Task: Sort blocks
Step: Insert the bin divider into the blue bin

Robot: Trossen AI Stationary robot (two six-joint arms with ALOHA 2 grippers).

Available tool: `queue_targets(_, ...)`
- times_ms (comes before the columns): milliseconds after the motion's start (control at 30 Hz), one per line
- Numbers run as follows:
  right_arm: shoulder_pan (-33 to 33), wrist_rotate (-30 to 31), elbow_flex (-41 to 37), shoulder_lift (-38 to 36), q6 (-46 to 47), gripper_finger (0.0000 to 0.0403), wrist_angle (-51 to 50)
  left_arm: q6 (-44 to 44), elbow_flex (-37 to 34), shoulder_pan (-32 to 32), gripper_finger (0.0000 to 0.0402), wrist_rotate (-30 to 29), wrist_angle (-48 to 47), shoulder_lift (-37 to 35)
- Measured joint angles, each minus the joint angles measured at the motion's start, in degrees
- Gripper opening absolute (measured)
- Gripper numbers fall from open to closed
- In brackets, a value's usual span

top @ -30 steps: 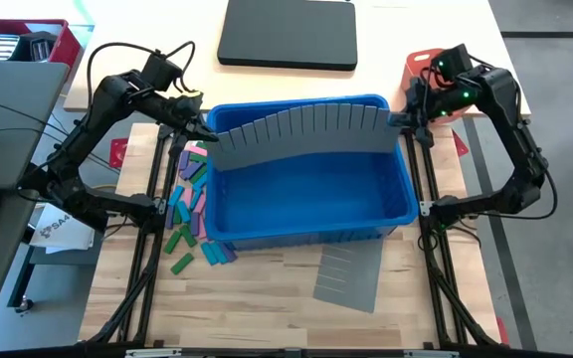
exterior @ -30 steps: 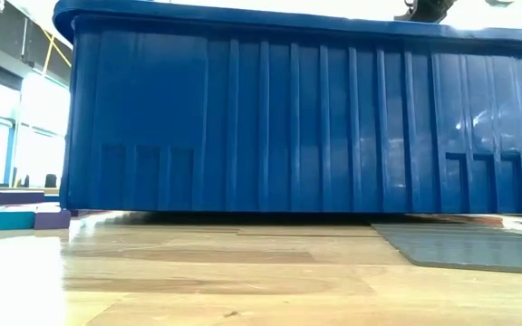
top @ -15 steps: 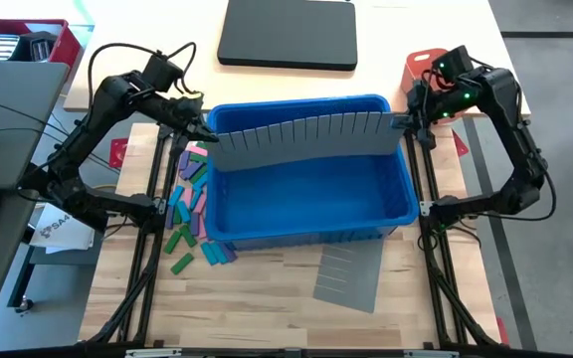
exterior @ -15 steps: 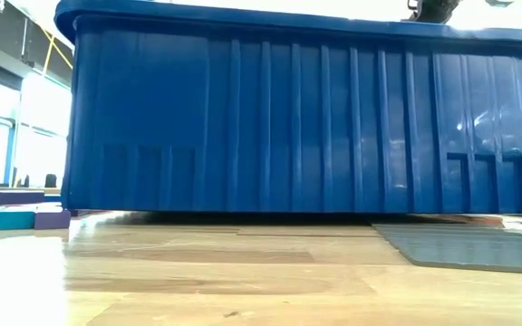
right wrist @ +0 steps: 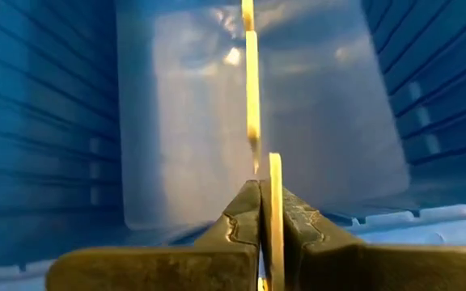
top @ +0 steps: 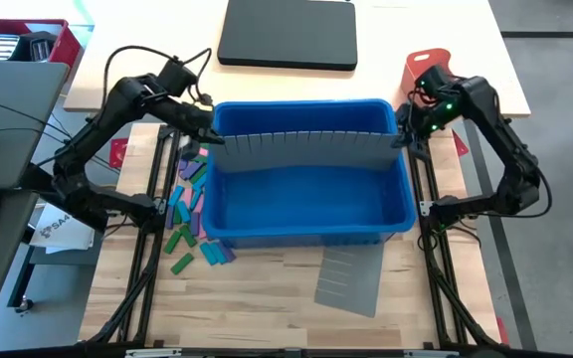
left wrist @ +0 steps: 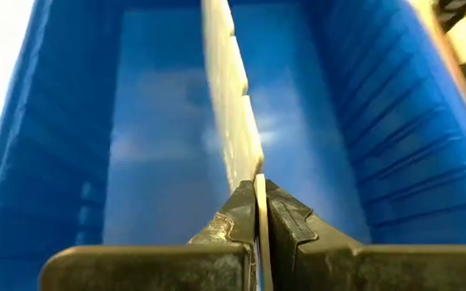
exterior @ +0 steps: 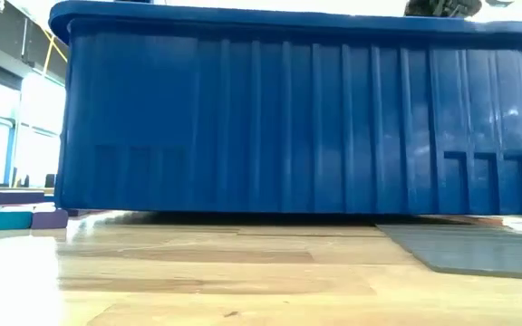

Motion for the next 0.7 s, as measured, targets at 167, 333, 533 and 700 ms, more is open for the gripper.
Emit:
queue_targets(167,0.00,0.70,-2.58,0.00,1.11,0.0003,0.48,-1.19,0.00,-1.77,0.0001,-2.08,-2.20,3.34)
queue_targets(333,-0.07,2.64,-2.70,-0.02,5.96,0.0016,2.39,-3.02,-0.02,-2.85,0.0029,-7.94,-3.23,5.63)
queue_targets(533,-0.17,4.18,-0.77,-0.07,10.38,0.0090,2.52,-4.86,1.75,-2.13,0.0110,-12.58,-3.38,5.32)
queue_targets(700,-0.13,3.67,4.27,-0.53,9.81,0.0147,3.74,-5.84,5.73,-2.14,0.0157,-12.33,-3.07,3.90)
